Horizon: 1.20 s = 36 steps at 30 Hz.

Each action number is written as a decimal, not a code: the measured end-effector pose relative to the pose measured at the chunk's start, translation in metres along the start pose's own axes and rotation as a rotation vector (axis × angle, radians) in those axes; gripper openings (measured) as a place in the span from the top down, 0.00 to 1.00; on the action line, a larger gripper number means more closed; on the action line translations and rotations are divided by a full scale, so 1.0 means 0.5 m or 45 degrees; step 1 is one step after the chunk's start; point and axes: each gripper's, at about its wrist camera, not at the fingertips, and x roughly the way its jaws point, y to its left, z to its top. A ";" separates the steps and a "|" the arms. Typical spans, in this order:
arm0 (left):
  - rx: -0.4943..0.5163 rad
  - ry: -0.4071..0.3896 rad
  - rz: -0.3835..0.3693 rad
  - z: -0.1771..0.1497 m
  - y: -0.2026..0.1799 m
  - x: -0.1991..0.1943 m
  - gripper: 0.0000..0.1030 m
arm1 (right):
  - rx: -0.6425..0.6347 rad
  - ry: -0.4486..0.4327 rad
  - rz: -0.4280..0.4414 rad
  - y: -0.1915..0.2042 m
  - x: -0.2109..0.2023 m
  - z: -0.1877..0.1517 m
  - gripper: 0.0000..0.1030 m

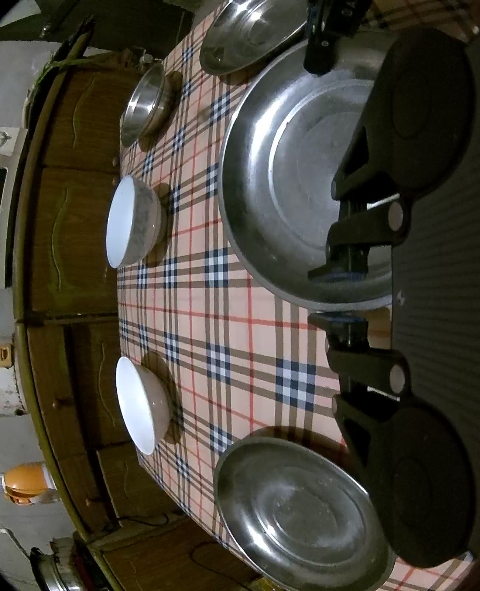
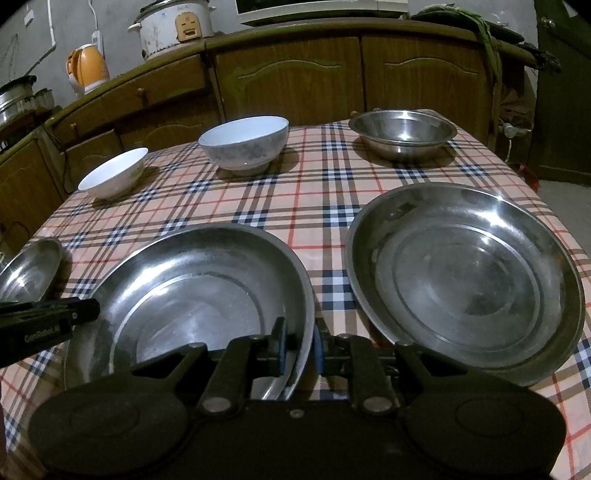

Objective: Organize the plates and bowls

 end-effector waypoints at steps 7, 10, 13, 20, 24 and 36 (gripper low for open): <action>-0.017 -0.010 0.000 0.001 0.003 -0.006 0.75 | 0.007 -0.033 -0.017 -0.004 -0.012 0.005 0.72; -0.022 -0.018 0.012 0.004 0.005 -0.012 0.71 | 0.021 -0.060 -0.022 -0.008 -0.026 0.012 0.65; -0.032 -0.034 0.015 0.010 0.005 -0.023 0.61 | 0.033 -0.093 -0.027 -0.011 -0.042 0.021 0.51; -0.047 -0.060 0.018 0.026 -0.004 -0.049 0.47 | 0.046 -0.134 -0.095 -0.014 -0.077 0.038 0.19; -0.051 -0.087 0.013 0.039 -0.014 -0.065 0.36 | 0.048 -0.157 -0.176 -0.024 -0.097 0.048 0.11; 0.017 -0.112 -0.090 0.070 -0.097 -0.082 0.33 | 0.095 -0.153 -0.367 -0.110 -0.151 0.055 0.11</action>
